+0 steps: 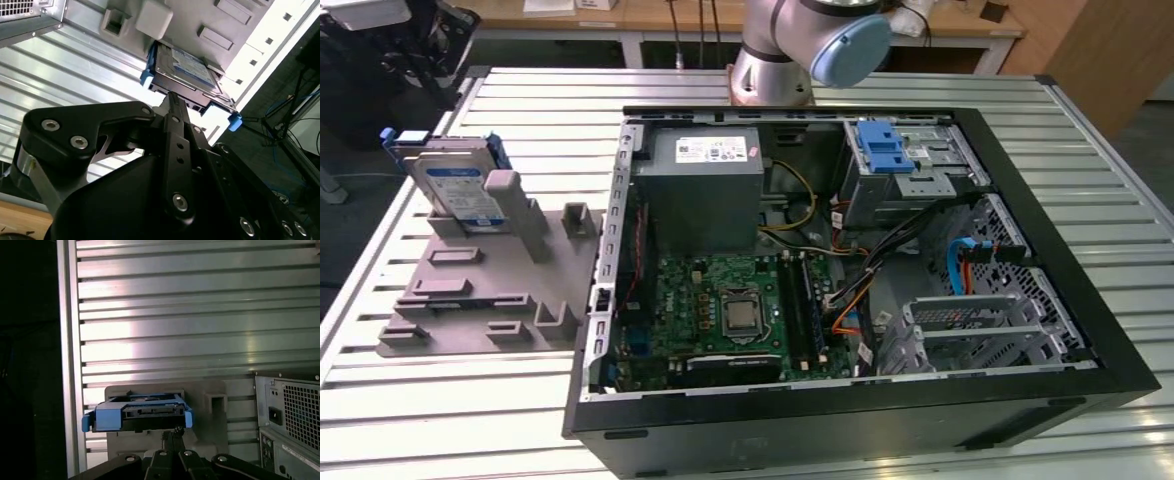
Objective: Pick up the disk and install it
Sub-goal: 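Reach for the disk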
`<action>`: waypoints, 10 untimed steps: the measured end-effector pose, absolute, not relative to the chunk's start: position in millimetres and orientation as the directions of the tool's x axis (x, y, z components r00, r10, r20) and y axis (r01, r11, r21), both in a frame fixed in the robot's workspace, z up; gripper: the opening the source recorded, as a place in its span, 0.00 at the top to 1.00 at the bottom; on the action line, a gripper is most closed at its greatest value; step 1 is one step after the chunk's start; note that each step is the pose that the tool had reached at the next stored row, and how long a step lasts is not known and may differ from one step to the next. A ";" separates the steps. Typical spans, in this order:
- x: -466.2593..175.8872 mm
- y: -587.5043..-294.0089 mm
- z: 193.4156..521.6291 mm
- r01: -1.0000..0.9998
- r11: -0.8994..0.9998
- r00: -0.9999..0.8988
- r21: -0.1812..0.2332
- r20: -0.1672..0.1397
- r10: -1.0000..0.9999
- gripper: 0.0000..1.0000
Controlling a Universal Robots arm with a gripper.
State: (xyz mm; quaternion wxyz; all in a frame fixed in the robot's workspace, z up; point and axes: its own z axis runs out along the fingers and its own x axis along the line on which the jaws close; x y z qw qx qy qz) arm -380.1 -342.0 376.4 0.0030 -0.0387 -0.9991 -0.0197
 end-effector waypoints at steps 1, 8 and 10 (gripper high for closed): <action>-382.8 -341.2 376.1 0.078 0.996 -0.997 0.039 0.007 0.077 0.89; -399.6 -337.2 374.3 0.078 0.996 -0.997 0.039 0.007 0.077 0.89; -404.1 -336.4 373.7 0.078 0.996 -0.997 0.039 0.007 0.077 0.89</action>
